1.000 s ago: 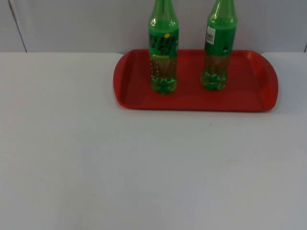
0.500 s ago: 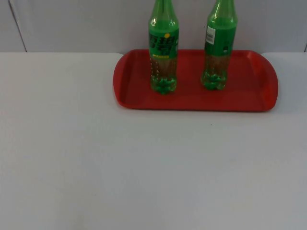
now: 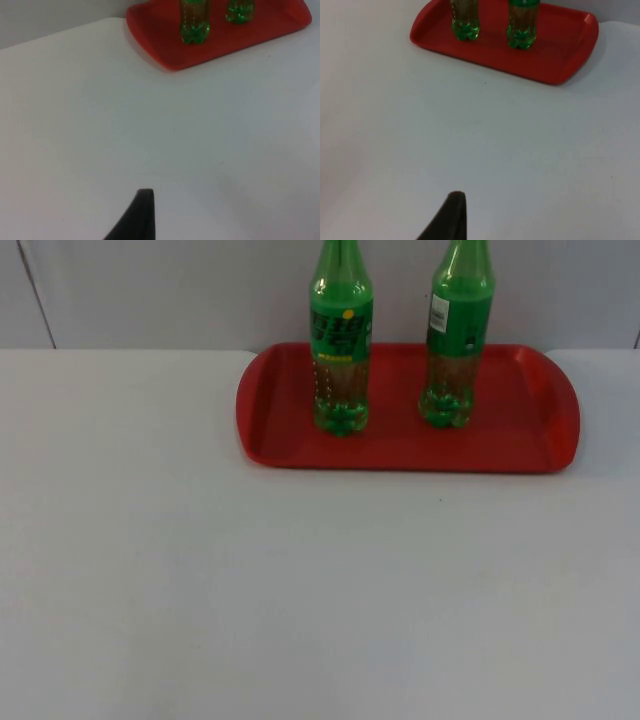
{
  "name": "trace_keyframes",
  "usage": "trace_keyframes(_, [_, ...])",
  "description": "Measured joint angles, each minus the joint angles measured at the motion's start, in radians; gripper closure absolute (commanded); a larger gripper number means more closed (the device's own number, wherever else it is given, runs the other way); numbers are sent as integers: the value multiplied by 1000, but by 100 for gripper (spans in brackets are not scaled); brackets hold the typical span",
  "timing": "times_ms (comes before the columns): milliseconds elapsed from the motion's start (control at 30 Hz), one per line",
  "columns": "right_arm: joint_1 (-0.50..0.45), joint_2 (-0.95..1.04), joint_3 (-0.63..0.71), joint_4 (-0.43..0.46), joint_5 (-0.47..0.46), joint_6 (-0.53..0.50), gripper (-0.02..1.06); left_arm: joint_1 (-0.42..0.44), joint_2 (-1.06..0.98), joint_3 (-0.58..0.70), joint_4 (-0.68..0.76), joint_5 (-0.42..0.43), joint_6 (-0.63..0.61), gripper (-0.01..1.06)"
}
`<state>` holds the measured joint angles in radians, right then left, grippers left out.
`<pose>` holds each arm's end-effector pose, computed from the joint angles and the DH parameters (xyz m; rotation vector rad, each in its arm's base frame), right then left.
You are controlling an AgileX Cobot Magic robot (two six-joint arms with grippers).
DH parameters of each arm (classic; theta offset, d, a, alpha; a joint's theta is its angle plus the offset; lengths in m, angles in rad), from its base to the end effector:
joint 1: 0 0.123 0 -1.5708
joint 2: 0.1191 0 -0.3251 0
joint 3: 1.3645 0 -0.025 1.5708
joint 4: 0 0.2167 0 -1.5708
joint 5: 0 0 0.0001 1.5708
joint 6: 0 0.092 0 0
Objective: Place the bottle upright on the tray.
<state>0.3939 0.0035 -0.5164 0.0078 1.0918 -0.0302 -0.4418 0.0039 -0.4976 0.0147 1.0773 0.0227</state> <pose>-0.0712 -0.0289 0.2622 -0.4364 2.0242 0.2335 -0.0667 0.0329 0.2588 0.4770 2.0203 -0.2399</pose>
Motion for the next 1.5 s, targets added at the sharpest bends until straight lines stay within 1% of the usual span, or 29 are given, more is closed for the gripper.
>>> trace_keyframes(600, [-11,0,0,0,-2,0,-1,0,0,0,0,0,0,4])
trace_keyframes(700, [-82,0,0,0,-2,0,-1,0,0,0,0,0,0,4])
trace_keyframes(733, [-82,0,0,0,-2,0,-1,0,0,0,0,0,0,4])
trace_keyframes(900, [-204,0,0,0,-2,4,-1,0,0,0,0,0,0,4])
trace_keyframes(933, [-204,0,0,0,-2,4,-1,0,0,0,0,0,0,4])
trace_keyframes(1067, [-272,0,0,0,-2,4,-1,0,0,0,0,0,0,4])
trace_keyframes(1100, [-272,0,0,0,-2,4,-1,0,0,0,0,0,0,4])
trace_keyframes(1233, [-332,0,0,0,-2,4,-1,0,0,0,0,0,0,4])
trace_keyframes(1367, [-353,0,0,0,-2,4,-1,0,0,0,0,0,0,4])
trace_keyframes(1500, [-356,0,0,0,-2,4,-1,0,0,0,0,0,0,4])
